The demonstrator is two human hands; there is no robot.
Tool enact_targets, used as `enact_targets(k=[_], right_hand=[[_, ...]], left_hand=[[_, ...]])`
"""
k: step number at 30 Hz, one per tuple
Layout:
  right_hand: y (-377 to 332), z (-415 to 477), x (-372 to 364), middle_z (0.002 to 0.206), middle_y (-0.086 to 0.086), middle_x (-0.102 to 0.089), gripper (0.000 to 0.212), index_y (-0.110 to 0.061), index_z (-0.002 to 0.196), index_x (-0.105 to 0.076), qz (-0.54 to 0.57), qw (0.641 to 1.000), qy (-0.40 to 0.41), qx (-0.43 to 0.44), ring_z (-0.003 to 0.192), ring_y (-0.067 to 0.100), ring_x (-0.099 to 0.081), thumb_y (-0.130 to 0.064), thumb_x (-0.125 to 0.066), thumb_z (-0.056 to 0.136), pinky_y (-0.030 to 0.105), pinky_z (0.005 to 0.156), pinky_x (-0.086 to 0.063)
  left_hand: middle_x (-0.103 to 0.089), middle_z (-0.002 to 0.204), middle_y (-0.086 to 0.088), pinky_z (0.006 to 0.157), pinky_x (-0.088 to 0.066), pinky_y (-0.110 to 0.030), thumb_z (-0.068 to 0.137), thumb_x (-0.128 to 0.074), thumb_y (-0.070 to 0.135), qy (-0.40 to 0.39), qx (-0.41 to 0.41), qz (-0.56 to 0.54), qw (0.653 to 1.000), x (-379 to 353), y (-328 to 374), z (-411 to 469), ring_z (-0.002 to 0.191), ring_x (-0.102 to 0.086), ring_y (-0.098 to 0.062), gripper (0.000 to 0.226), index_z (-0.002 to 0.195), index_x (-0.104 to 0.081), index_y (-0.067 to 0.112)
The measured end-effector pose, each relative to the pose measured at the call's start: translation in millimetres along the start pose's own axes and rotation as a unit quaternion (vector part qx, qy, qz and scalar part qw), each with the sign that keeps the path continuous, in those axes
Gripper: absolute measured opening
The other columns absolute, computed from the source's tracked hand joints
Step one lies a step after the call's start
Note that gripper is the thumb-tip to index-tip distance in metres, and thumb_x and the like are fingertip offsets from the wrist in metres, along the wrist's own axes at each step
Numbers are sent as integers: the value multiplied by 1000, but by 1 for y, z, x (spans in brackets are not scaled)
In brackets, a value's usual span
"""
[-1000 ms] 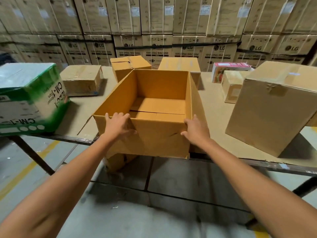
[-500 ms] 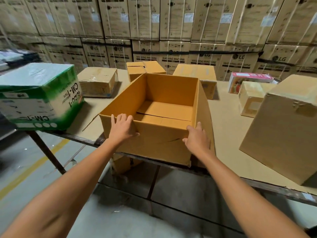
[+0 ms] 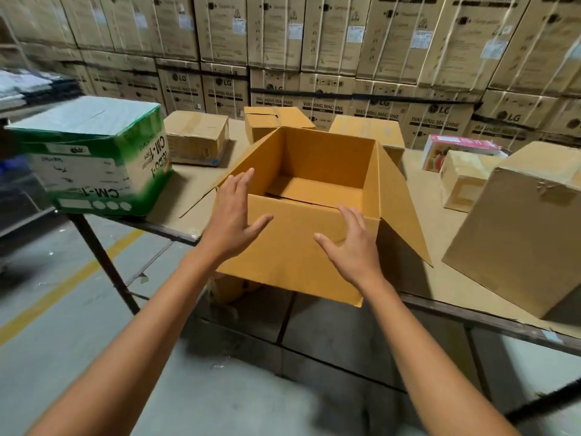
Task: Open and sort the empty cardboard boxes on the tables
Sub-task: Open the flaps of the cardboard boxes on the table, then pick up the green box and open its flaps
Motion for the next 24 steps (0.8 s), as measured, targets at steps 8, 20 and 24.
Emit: enact_targets(k=[8,20,24], right_hand=[[-86,-110,-92,156,-3,-38,69,-28,148,-42,106,990,-37,88,143,13,-35,-48,-68,87,41,116,-37],[-88,-196,-304,158,4,-33,79,-17,156,-28,31,963,-221,151,143,20,-32,-42,-66,92,34,109,-36],[-92,-175,-352,159,3,-32,79,-18,156,-27,22,957,-246,153,144,20,-32,-42,-65,92,36,109,-38]], left_hand=[[-34,155,-8,114,-26,-33,94,-63,41,106,155,-74,979,63,-56,-163,144,-26,-17,73,153,-29,14],[-39,153,-11,116,-18,-19,92,-61,43,42,297,12,954,51,-206,-352,146,-30,-24,68,148,-39,10],[-37,155,-11,116,-24,-30,93,-64,43,19,318,30,947,45,-253,-342,146,-30,-26,69,148,-39,10]])
Point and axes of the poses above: each hand's wrist, its own z-axis towards the middle knuckle, its own x-axis out of the back of the hand, y = z × x, the point moved 7 cm from there along z, towards the middle knuckle
